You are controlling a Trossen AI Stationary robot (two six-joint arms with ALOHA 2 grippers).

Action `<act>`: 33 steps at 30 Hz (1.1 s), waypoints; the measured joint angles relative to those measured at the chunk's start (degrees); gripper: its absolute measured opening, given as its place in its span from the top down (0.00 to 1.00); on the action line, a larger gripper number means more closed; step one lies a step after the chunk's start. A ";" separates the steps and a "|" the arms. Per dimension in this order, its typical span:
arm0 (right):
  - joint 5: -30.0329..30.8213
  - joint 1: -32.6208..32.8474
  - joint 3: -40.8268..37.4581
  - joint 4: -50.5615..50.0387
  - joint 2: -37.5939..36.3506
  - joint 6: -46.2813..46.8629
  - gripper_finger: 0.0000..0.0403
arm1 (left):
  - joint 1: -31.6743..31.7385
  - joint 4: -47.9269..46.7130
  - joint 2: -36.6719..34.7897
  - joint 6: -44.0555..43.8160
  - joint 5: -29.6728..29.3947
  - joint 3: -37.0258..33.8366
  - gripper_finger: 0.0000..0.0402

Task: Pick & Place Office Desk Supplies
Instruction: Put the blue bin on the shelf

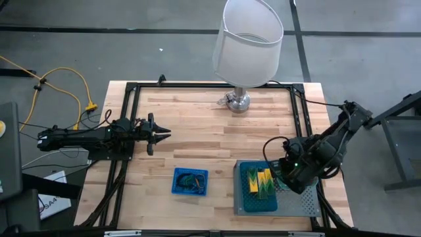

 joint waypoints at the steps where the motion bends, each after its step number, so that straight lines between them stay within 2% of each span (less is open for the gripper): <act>1: 1.25 0.56 0.00 0.01 -0.16 -0.14 0.84 | 0.02 0.00 0.00 0.00 0.02 0.00 0.80; 6: 7.16 2.74 0.00 0.93 -0.62 -0.86 0.84 | 0.02 -0.02 0.00 0.02 0.00 -0.02 0.80; 9: 12.17 1.95 0.00 4.68 -0.65 -5.68 0.84 | 0.02 -0.02 0.00 0.00 0.00 -0.02 0.80; 12: 16.45 -0.66 0.00 10.96 -0.65 -15.48 0.84 | 0.02 -0.02 0.00 0.02 0.02 -0.02 0.80; 17: 18.18 -6.85 0.00 24.11 -0.62 -37.04 0.84 | 0.02 0.00 0.00 0.01 0.01 -0.02 0.80; 21: 15.57 -12.86 0.07 35.88 0.68 -55.09 0.84 | 0.00 -0.01 0.00 0.02 0.01 0.00 0.80; 25: 8.69 -18.75 0.07 46.78 3.30 -69.94 0.84 | 0.02 0.00 0.00 0.01 0.01 -0.01 0.80; 29: 1.70 -22.88 0.07 56.22 6.76 -81.61 0.84 | 0.01 0.00 0.00 0.01 0.00 0.00 0.80; 33: -1.22 -25.20 0.07 62.87 9.99 -91.01 0.84 | 0.02 0.00 0.00 0.00 0.02 -0.02 0.80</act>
